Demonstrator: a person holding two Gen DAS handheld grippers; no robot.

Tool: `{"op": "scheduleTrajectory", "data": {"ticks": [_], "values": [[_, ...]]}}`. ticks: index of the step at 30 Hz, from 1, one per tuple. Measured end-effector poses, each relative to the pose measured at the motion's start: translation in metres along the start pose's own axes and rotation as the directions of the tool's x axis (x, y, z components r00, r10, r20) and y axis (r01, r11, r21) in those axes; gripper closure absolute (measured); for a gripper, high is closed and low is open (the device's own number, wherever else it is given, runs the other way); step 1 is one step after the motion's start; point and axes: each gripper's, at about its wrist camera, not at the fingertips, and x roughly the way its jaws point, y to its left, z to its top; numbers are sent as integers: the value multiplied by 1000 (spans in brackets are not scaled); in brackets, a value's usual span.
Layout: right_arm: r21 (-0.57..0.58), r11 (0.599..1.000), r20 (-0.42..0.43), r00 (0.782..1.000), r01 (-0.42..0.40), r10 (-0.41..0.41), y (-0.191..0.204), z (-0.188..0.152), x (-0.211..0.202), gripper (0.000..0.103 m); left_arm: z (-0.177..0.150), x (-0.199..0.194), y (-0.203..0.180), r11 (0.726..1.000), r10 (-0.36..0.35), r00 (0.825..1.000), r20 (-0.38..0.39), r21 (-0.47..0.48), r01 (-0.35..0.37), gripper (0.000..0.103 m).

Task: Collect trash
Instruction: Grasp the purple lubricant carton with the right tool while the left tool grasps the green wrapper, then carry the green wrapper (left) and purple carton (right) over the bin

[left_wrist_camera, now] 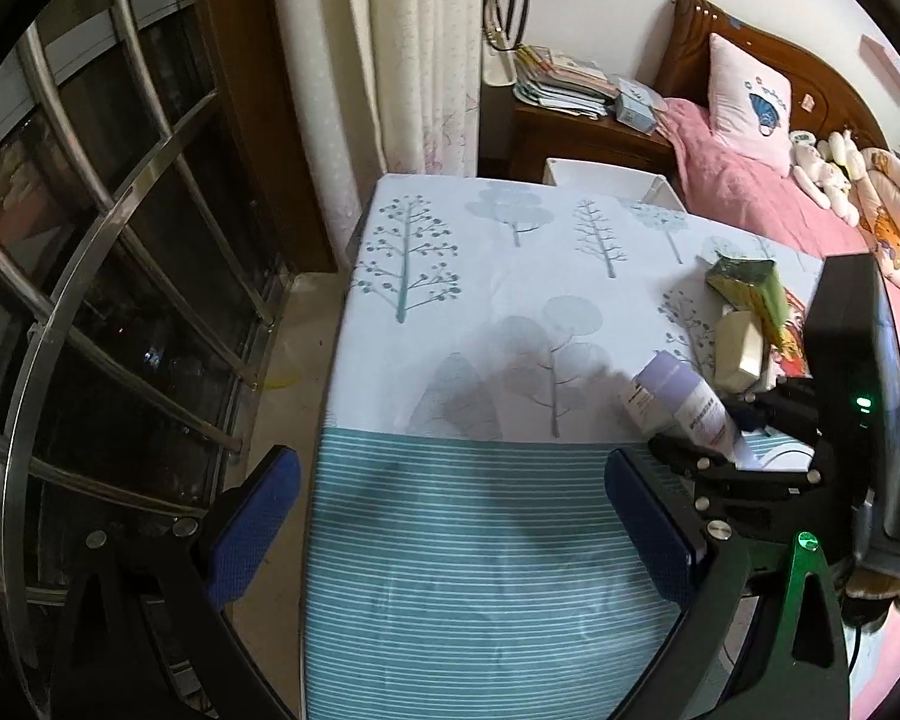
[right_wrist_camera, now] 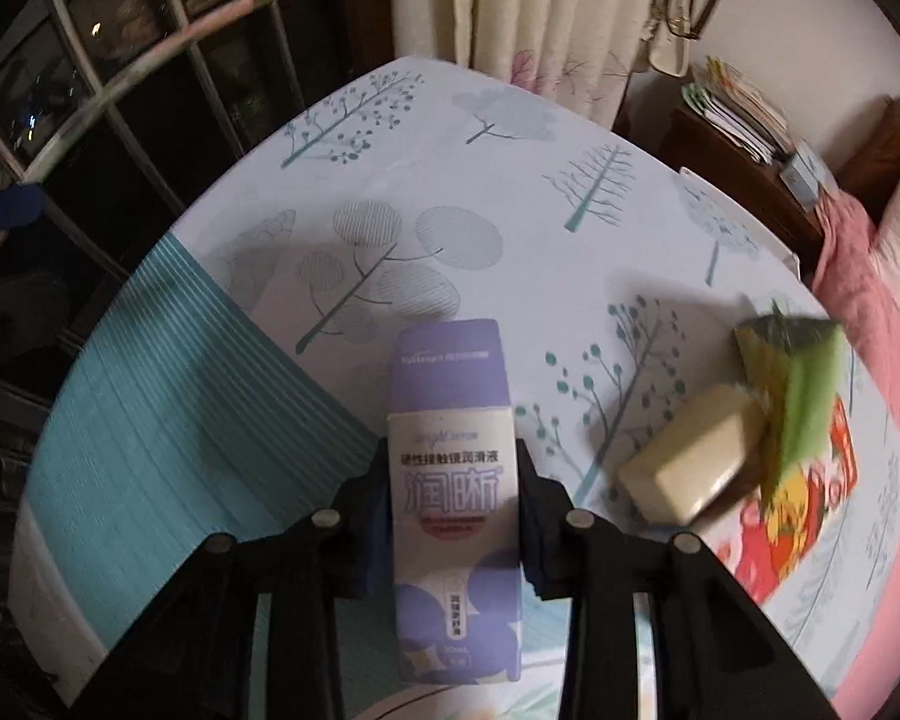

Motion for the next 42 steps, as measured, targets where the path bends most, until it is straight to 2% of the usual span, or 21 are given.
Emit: {"op": "scheduleTrajectory", "data": {"ticks": [4,11,19,26,29,31,33,36,38,40,42], "values": [[89,996,59,998,-30,25,-5,-16,-29,69,2,-6,-17,999,-33,999,8,36,33,3],[290,957,137,990,-21,-20,-42,-55,-77,69,18,-14,-66,987,-96,995,33,135,91,3],[559,829,198,967,22,-160,-110,-96,-110,69,60,-3,-138,954,-199,980,18,233,189,3],[705,709,212,957,-9,-199,-148,-123,-104,69,94,49,-196,919,-290,952,-102,249,307,4],[749,662,213,958,-34,-191,-161,-134,-97,69,100,77,-215,909,-286,944,-166,264,322,17],[776,629,209,960,-47,-187,-168,-140,-91,69,101,93,-225,905,-277,939,-206,273,327,29],[793,605,219,958,-63,-187,-170,-145,-88,69,100,108,-232,898,-265,933,-243,290,330,33],[807,585,227,957,-82,-180,-169,-152,-85,69,97,126,-242,888,-254,919,-301,303,345,43],[810,580,226,959,-86,-173,-168,-156,-82,69,97,130,-244,879,-289,906,-309,290,380,48],[813,575,223,961,-88,-167,-166,-160,-81,69,100,131,-247,869,-316,891,-325,278,409,62],[814,573,227,960,-96,-162,-163,-163,-83,69,103,131,-248,866,-335,878,-341,256,430,70]]}}
